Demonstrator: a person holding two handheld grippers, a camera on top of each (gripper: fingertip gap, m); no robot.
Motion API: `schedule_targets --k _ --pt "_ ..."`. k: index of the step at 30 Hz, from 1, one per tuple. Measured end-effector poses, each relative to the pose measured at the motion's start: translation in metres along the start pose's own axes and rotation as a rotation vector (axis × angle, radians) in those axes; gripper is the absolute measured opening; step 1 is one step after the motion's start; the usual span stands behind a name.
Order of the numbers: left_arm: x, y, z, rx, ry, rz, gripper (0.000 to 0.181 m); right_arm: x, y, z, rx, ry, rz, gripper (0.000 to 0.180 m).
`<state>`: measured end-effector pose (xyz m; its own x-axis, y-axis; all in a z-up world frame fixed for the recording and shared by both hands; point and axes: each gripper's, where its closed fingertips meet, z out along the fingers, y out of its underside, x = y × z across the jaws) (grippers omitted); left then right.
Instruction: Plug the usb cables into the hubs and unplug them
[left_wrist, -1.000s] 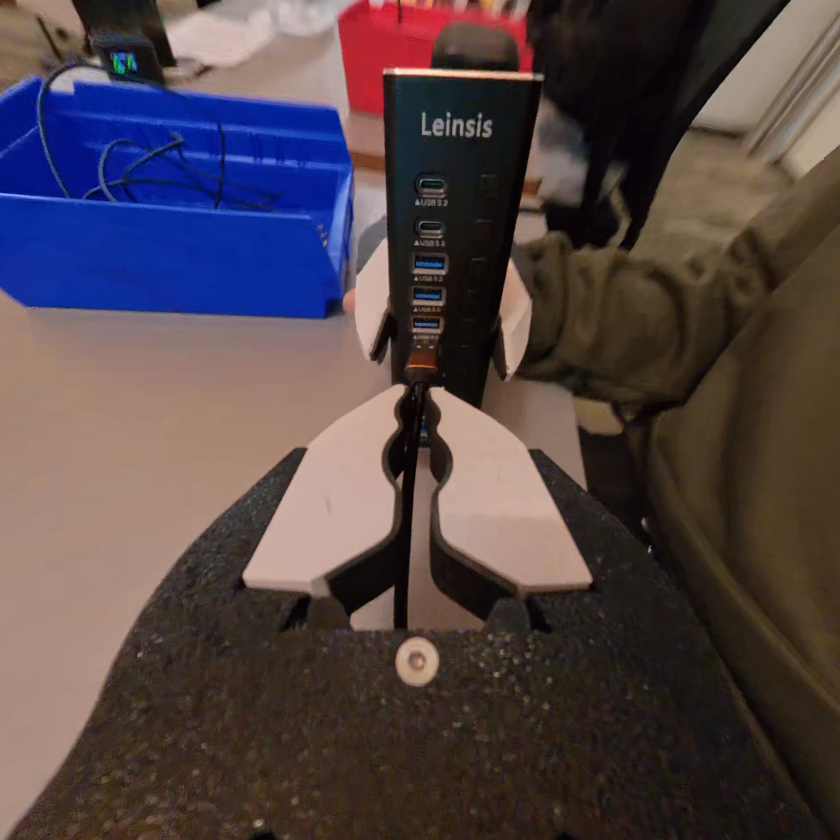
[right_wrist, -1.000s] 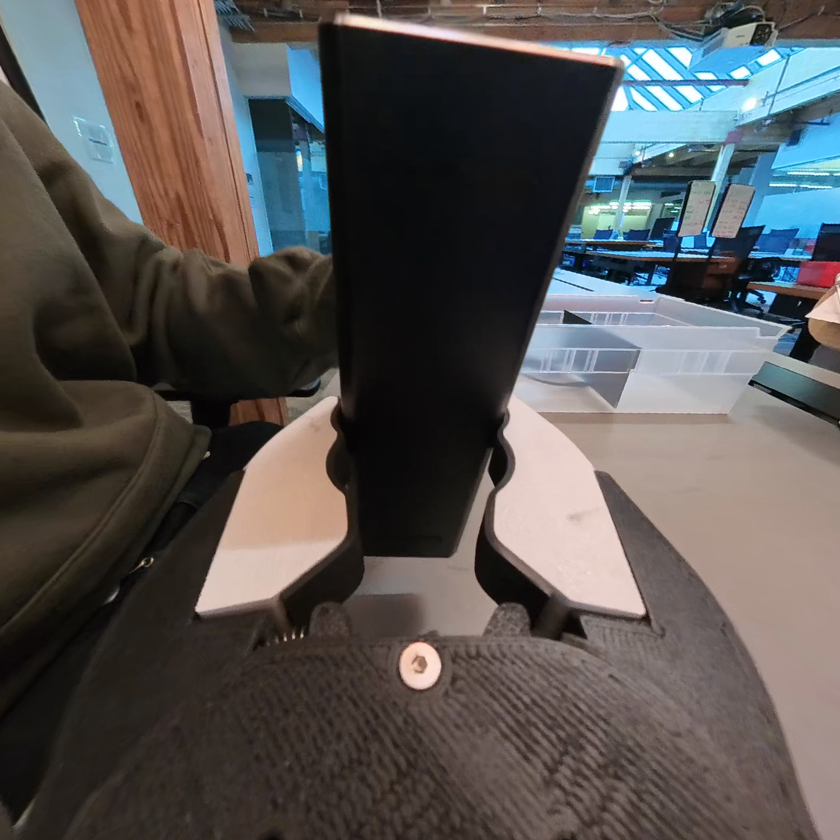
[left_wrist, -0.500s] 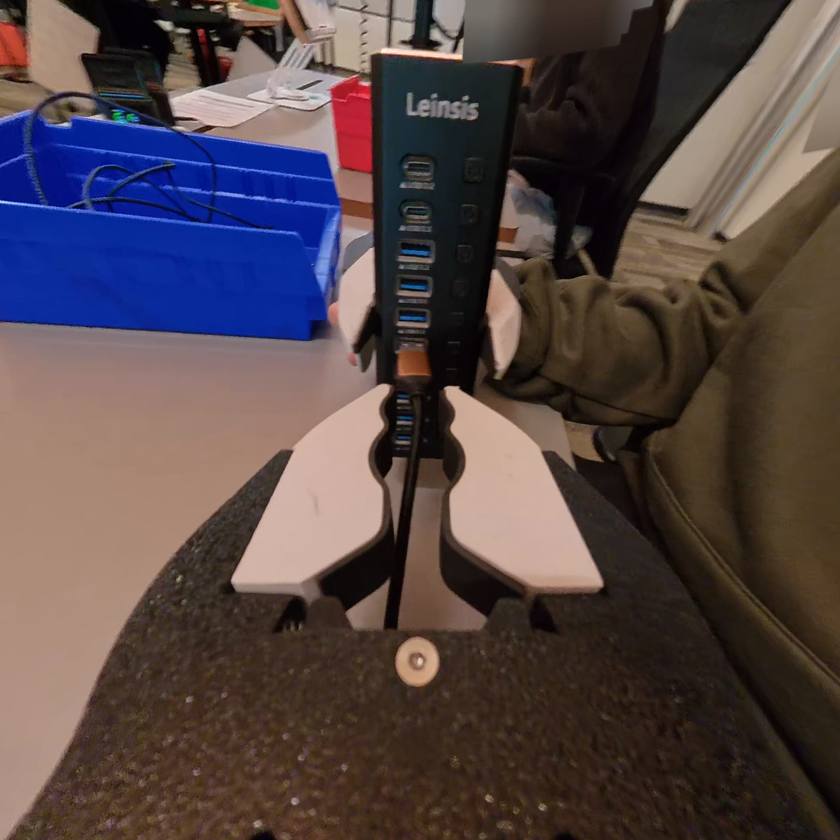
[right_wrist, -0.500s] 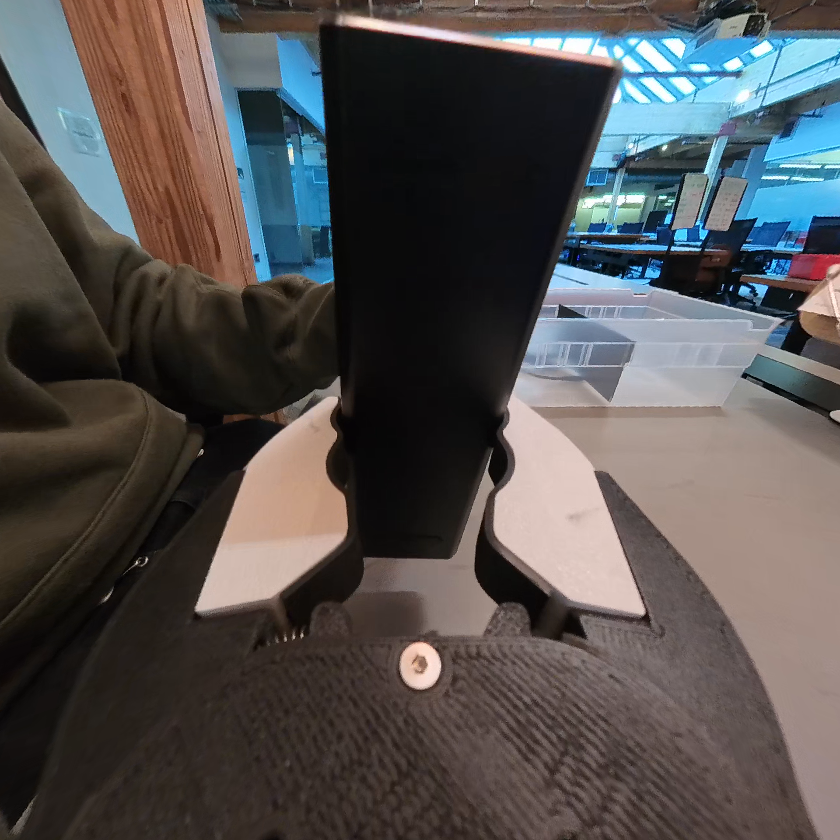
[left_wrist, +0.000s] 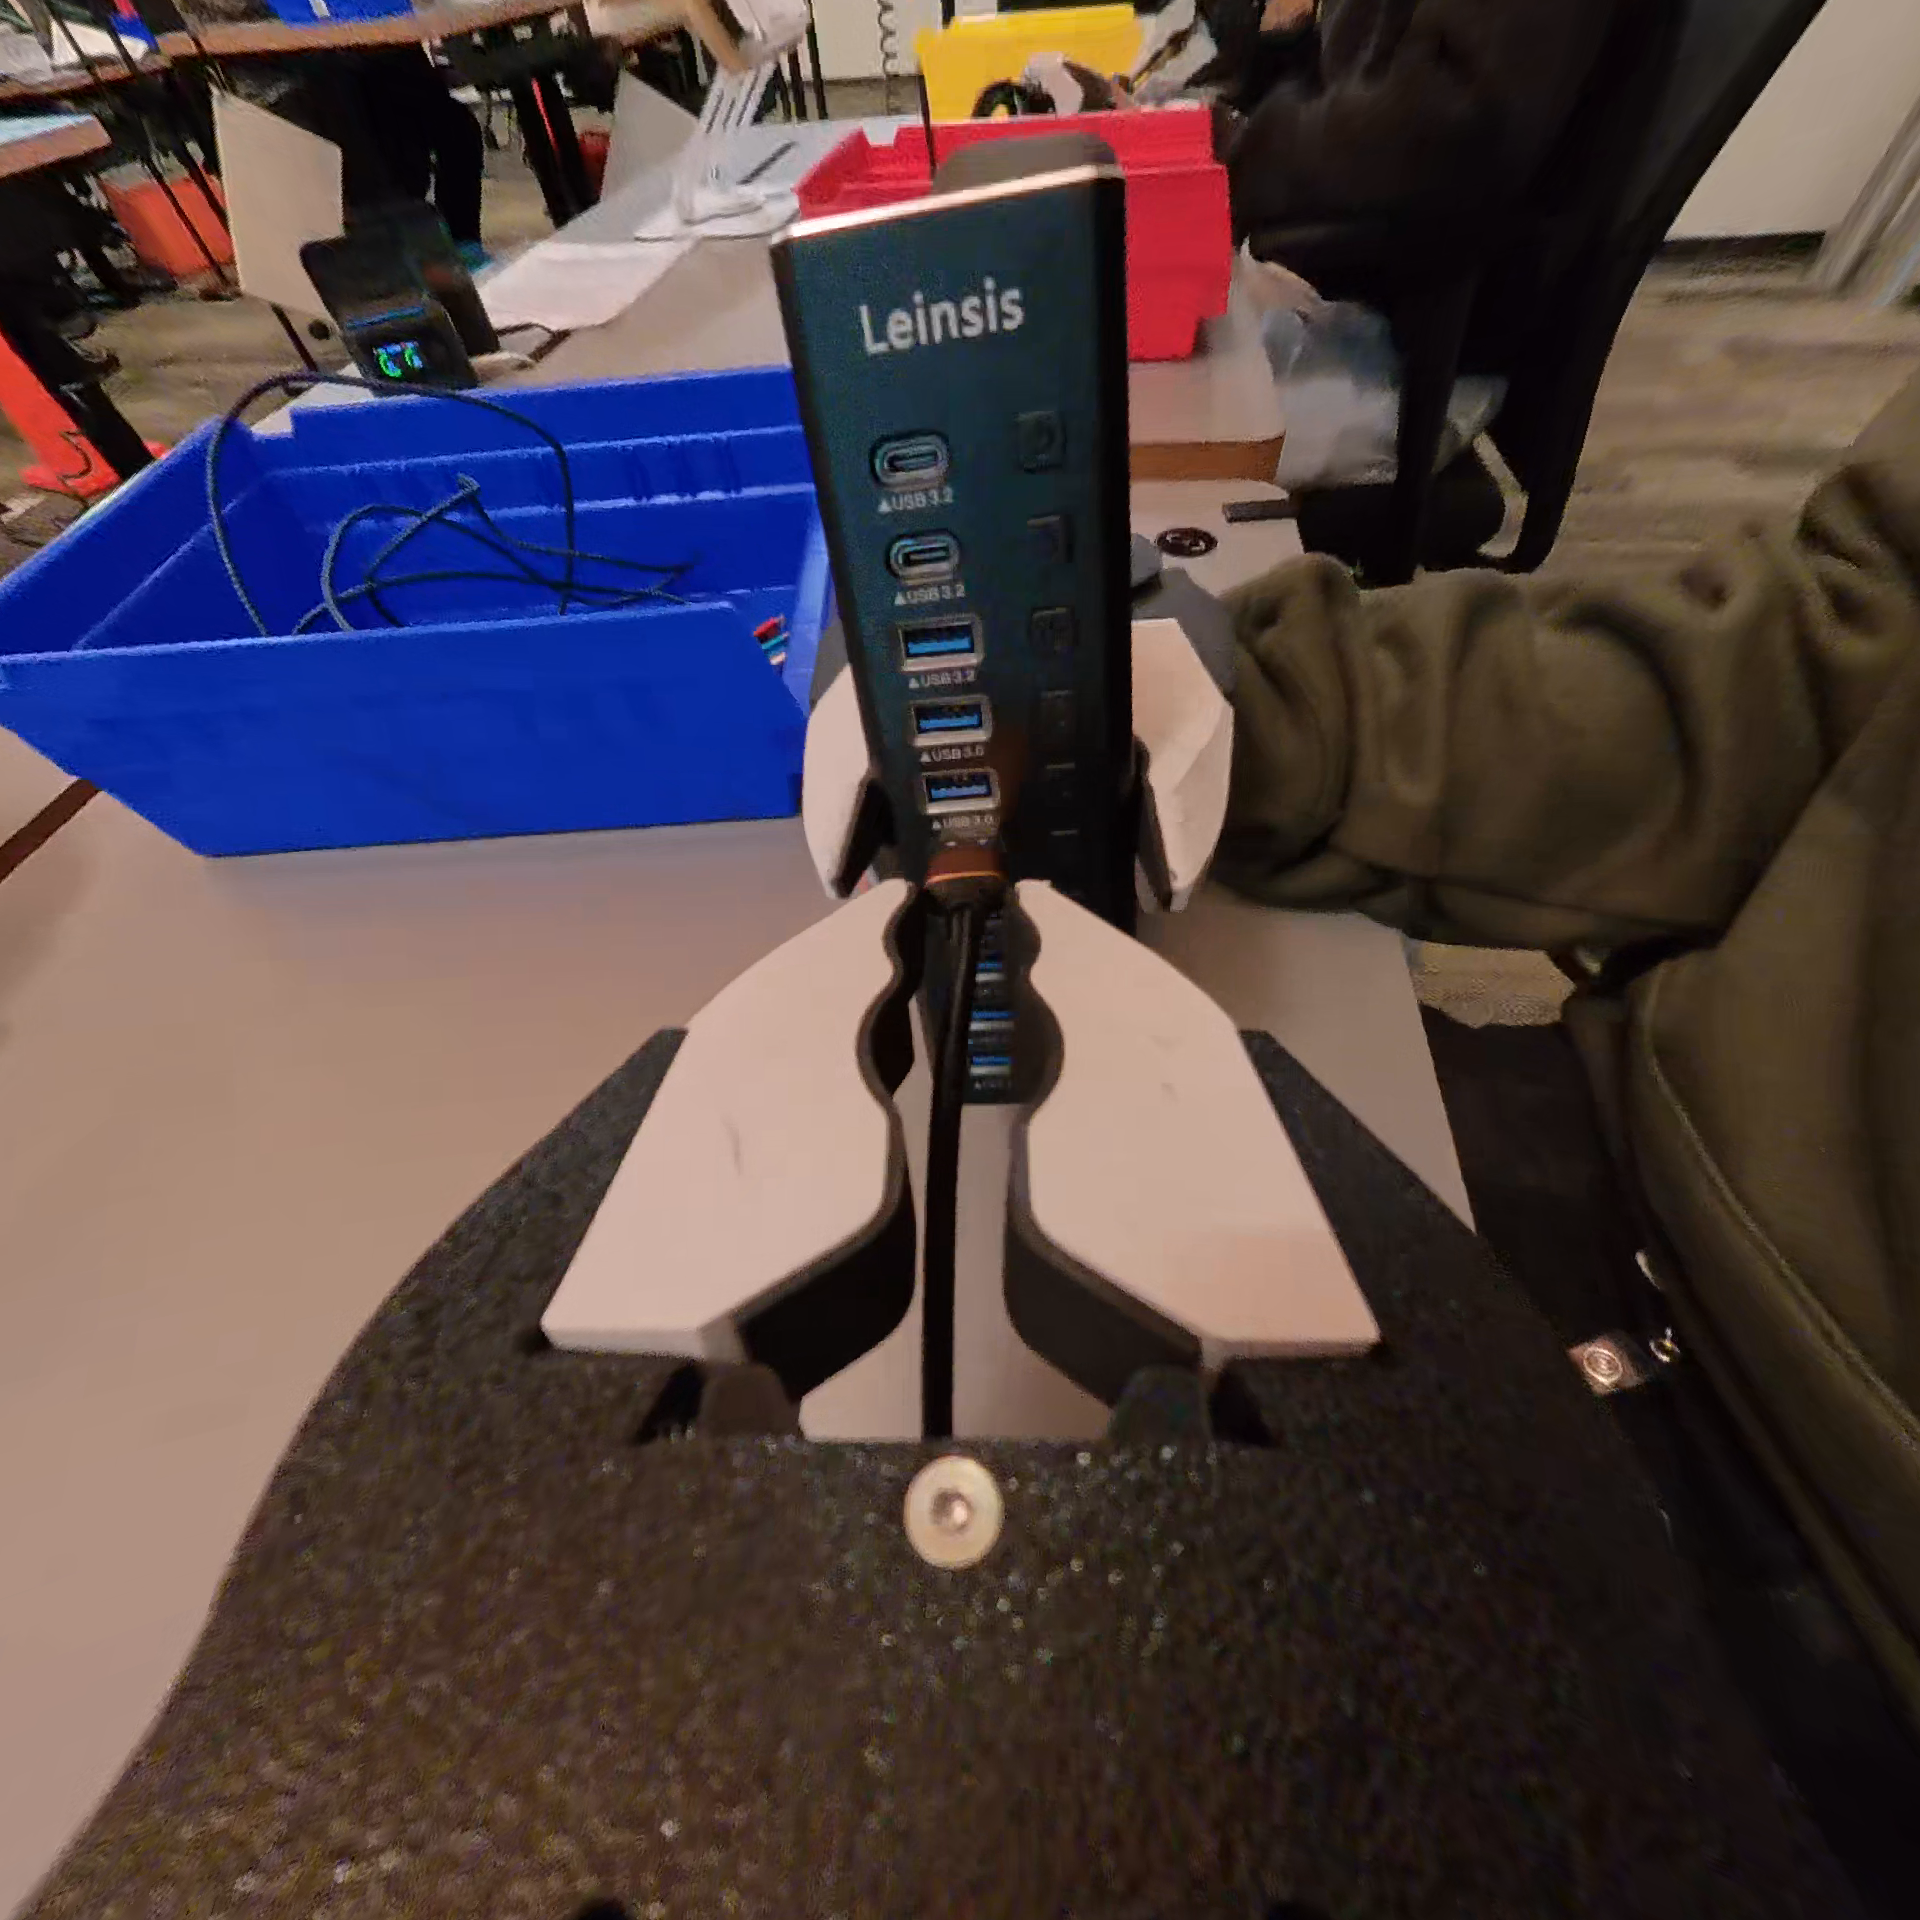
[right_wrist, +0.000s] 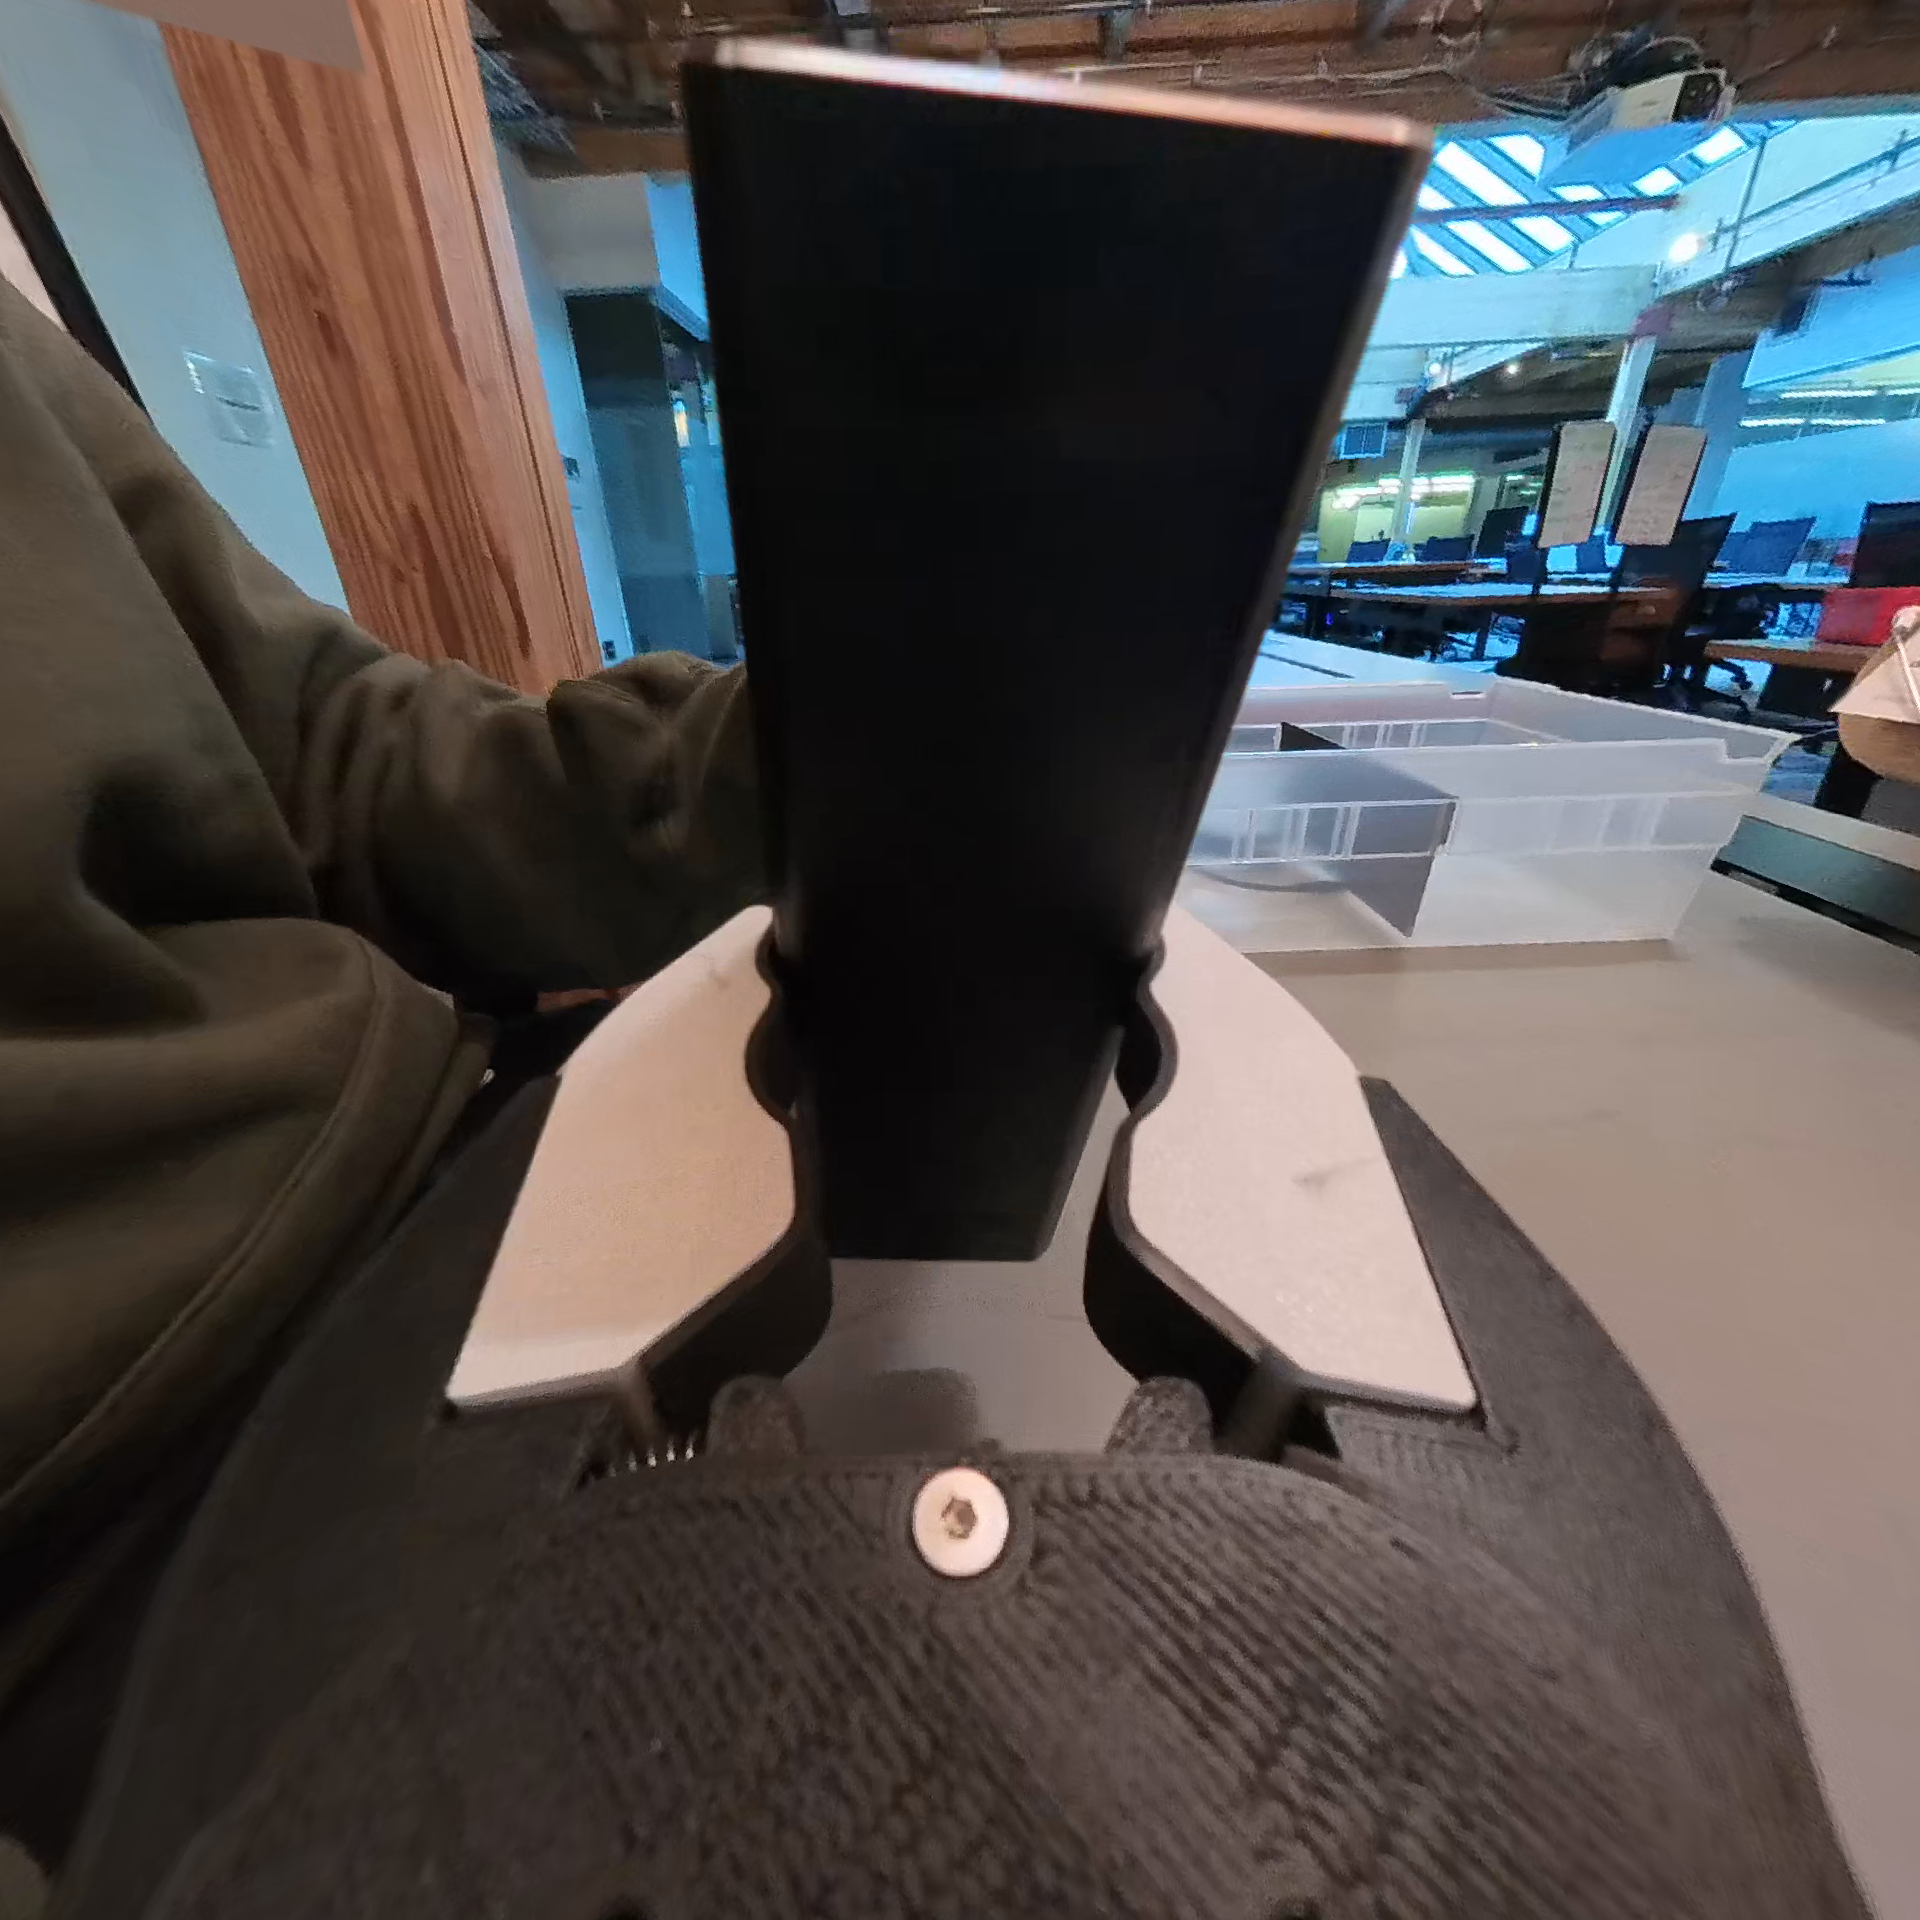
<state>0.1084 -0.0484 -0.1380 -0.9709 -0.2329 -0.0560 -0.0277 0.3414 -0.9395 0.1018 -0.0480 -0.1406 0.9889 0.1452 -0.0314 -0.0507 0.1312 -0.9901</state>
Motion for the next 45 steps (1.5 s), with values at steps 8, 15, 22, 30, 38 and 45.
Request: schedule_targets --k 8,15,22,30,38,45 --pt "-0.003 0.013 0.005 -0.102 0.003 0.007 0.013 0.002 0.003 0.002 -0.025 0.007 0.008 0.061" --pt "-0.002 0.028 0.019 -0.11 -0.024 -0.05 0.014 0.002 -0.001 -0.001 0.004 -0.002 0.012 0.061" --pt "-0.011 0.008 -0.004 0.098 -0.078 -0.081 0.041 0.005 0.004 0.002 -0.034 0.017 -0.005 0.06" --pt "0.015 -0.035 -0.004 0.128 -0.001 0.104 0.077 0.013 -0.005 -0.005 0.038 0.061 0.002 0.061" --pt "-0.005 -0.057 0.022 0.203 -0.052 0.057 0.061 0.009 0.002 0.0 -0.017 0.045 -0.01 0.06" --pt "-0.003 -0.054 0.025 0.098 -0.025 0.058 0.054 0.013 0.004 0.004 -0.031 0.072 -0.025 0.06"
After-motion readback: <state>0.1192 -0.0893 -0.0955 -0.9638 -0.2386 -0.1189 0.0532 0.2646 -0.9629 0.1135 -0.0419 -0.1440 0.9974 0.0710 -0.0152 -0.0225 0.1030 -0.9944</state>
